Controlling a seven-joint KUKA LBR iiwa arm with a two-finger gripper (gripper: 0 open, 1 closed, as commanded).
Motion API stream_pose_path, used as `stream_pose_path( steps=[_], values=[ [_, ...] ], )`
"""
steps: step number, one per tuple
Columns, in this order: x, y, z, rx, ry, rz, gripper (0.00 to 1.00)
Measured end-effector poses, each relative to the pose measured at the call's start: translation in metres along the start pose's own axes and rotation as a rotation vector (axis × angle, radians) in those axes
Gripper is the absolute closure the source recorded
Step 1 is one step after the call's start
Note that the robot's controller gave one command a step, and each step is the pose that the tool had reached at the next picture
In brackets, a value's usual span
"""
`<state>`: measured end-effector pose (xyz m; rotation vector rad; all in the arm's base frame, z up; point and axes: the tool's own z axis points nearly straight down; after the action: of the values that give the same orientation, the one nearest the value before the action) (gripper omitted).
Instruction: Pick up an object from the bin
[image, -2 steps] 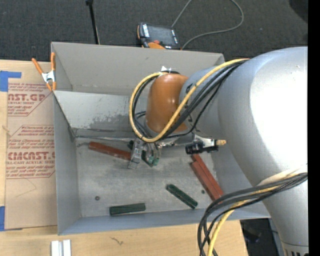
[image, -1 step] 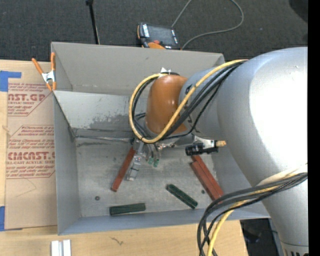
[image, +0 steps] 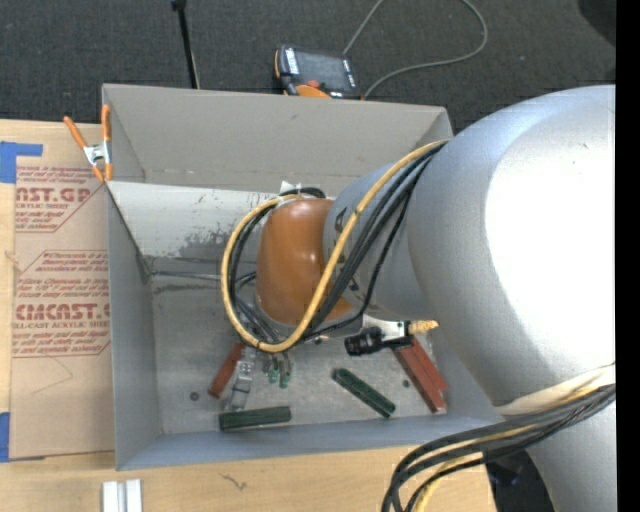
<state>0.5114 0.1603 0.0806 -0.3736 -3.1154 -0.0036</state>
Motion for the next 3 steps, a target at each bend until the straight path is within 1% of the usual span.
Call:
stream_pose_path(
  steps=[1, 2, 3],
  values=[
    [-0.0039, -0.0032, 0.0002, 0.001, -0.004, 0.007, 1.00],
    [-0.0037, -0.0032, 0.0003, 0.001, -0.004, 0.007, 0.00],
    [-0.0040, -0.0033, 0.0002, 0.001, -0.004, 0.007, 1.00]
  ],
)
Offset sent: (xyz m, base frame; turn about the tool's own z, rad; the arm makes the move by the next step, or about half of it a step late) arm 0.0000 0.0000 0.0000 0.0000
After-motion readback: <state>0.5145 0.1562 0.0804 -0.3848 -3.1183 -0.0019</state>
